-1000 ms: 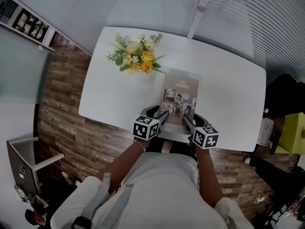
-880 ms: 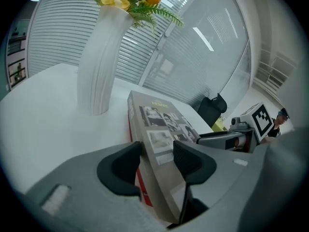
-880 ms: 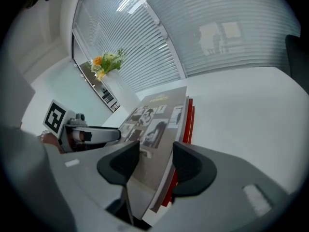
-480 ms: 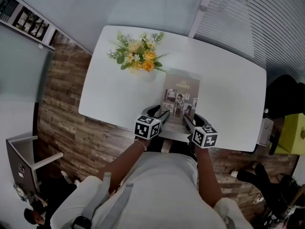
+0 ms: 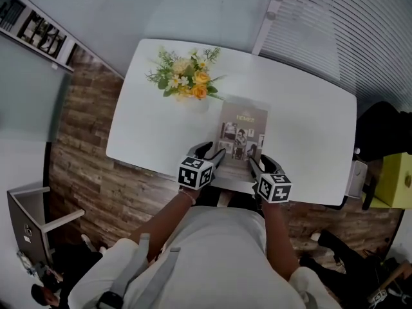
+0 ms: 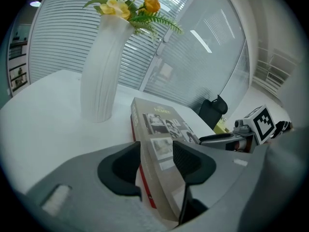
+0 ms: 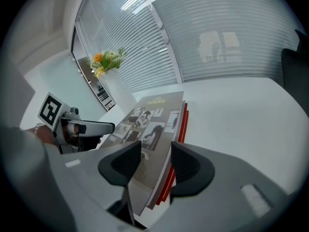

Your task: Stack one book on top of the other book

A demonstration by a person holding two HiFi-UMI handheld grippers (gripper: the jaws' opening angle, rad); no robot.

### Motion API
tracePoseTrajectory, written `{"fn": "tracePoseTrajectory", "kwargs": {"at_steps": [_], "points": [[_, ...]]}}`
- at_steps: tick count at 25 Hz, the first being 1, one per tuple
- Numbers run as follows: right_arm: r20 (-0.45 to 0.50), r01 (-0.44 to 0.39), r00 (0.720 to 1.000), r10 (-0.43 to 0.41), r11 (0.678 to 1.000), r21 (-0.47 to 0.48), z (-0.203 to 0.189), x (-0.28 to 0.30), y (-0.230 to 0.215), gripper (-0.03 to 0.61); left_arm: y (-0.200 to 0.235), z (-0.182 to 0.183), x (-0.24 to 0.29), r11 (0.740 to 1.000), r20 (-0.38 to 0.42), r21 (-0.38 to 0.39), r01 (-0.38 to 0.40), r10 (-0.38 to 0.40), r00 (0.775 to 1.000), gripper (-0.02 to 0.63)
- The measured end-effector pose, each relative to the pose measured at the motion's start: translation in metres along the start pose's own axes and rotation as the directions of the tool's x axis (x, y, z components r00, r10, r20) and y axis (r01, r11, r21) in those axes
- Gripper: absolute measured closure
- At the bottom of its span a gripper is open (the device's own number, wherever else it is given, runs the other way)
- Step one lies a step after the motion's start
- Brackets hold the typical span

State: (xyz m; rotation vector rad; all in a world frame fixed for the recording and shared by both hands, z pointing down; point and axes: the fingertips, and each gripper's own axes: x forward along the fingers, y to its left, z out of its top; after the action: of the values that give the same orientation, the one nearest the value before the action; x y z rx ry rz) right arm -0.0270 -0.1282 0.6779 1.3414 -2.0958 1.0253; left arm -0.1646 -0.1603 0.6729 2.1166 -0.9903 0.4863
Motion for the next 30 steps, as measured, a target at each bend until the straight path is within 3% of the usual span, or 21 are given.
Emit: {"fn": "tracePoseTrajectory", "kwargs": {"at_steps": [13,30], "points": [[0.159,0.033,0.987,-0.007,0.986,-0.164,0.059,-0.037,0.022,0.442,-0.022,0.051,-0.031,0.998,0.141,0.048,0.038,-0.045,0.989,0.483],[0.377,0.09,0.925,0.043,0.94,-0.33,0.149,-0.111,0.07,0.511,-0.075,0.137,-0.087,0.968,0.347,0.241,0.071,-0.154,0.925,0.574]]}}
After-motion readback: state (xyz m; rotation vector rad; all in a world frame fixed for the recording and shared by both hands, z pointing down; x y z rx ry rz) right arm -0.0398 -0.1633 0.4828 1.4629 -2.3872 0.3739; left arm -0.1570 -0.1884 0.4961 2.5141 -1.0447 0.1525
